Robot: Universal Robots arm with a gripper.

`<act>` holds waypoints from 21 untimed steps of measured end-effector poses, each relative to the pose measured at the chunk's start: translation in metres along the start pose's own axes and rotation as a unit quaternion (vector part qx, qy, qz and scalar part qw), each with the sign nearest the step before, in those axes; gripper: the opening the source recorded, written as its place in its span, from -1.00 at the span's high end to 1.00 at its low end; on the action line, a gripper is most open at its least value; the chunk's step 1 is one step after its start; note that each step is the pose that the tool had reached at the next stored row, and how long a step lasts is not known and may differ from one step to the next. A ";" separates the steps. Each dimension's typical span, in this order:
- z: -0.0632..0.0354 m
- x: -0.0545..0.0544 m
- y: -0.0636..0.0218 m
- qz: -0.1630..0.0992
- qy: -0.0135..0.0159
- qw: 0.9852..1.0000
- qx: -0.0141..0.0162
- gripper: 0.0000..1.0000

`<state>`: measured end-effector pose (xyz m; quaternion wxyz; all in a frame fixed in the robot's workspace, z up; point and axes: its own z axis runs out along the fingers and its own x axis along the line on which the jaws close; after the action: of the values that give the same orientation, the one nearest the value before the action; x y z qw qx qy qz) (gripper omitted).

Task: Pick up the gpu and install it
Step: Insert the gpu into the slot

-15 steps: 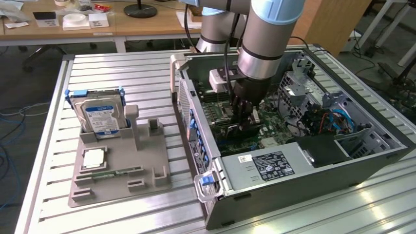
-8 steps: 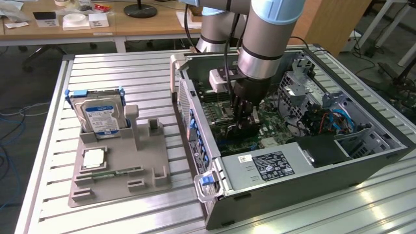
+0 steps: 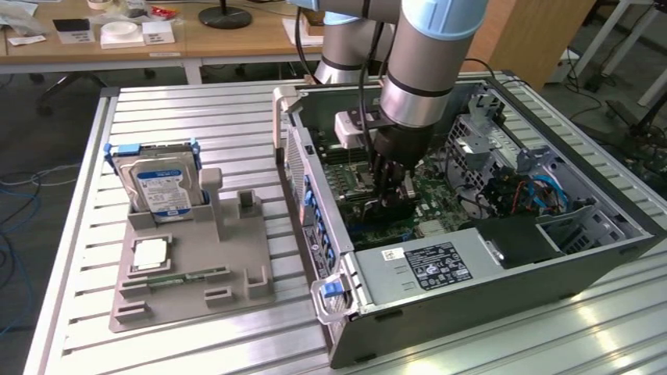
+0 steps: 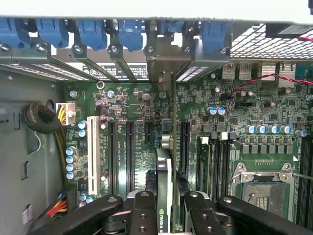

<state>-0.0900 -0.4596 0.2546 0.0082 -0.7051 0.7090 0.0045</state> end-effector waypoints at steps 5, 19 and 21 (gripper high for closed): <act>0.0007 0.001 0.0004 0.000 0.000 1.000 0.000 0.47; 0.0020 0.002 0.0023 0.000 0.000 1.000 0.000 0.47; 0.0020 0.002 0.0023 0.000 0.000 1.000 0.000 0.47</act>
<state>-0.0922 -0.4612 0.2525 0.0084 -0.7050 0.7091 0.0046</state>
